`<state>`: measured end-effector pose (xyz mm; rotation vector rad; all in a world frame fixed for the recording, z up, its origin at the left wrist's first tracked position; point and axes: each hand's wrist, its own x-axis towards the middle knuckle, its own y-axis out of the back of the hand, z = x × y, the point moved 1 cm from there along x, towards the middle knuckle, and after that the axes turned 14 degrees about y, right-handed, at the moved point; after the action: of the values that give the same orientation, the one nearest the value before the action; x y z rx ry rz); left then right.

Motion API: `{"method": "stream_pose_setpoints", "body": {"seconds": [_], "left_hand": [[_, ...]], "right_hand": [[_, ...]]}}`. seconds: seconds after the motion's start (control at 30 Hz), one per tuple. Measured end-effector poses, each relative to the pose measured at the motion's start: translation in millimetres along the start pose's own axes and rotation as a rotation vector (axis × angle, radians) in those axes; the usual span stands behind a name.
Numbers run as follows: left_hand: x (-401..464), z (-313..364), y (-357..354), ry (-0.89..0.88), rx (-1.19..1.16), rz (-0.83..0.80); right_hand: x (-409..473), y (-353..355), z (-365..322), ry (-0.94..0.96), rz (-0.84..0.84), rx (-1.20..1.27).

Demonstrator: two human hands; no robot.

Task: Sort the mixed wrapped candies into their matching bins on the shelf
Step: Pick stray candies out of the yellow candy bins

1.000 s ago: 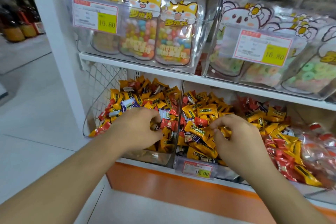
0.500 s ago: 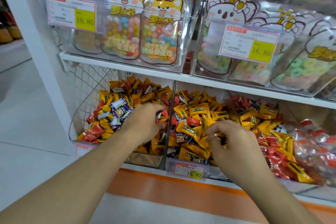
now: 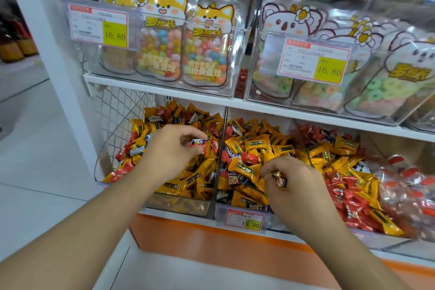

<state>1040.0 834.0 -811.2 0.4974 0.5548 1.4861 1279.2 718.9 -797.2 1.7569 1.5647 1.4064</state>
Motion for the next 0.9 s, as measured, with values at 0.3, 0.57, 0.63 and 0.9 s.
{"method": "stream_pose_setpoints", "body": {"seconds": [0.3, 0.57, 0.63, 0.9], "left_hand": [[-42.6, 35.2, 1.5, -0.014, -0.394, -0.200], [-64.4, 58.3, -45.8, -0.015, -0.439, -0.295], [-64.4, 61.2, -50.3, -0.028, -0.470, -0.317], [-59.6, 57.7, -62.2, -0.113, -0.197, -0.190]], "right_hand": [[3.7, 2.2, -12.6, 0.007, 0.027, 0.283], [0.5, 9.0, 0.6, -0.152, 0.103, 0.390], [-0.7, 13.4, 7.8, -0.197, 0.115, 0.396], [-11.9, 38.9, 27.5, -0.180, 0.154, 0.245]]}}
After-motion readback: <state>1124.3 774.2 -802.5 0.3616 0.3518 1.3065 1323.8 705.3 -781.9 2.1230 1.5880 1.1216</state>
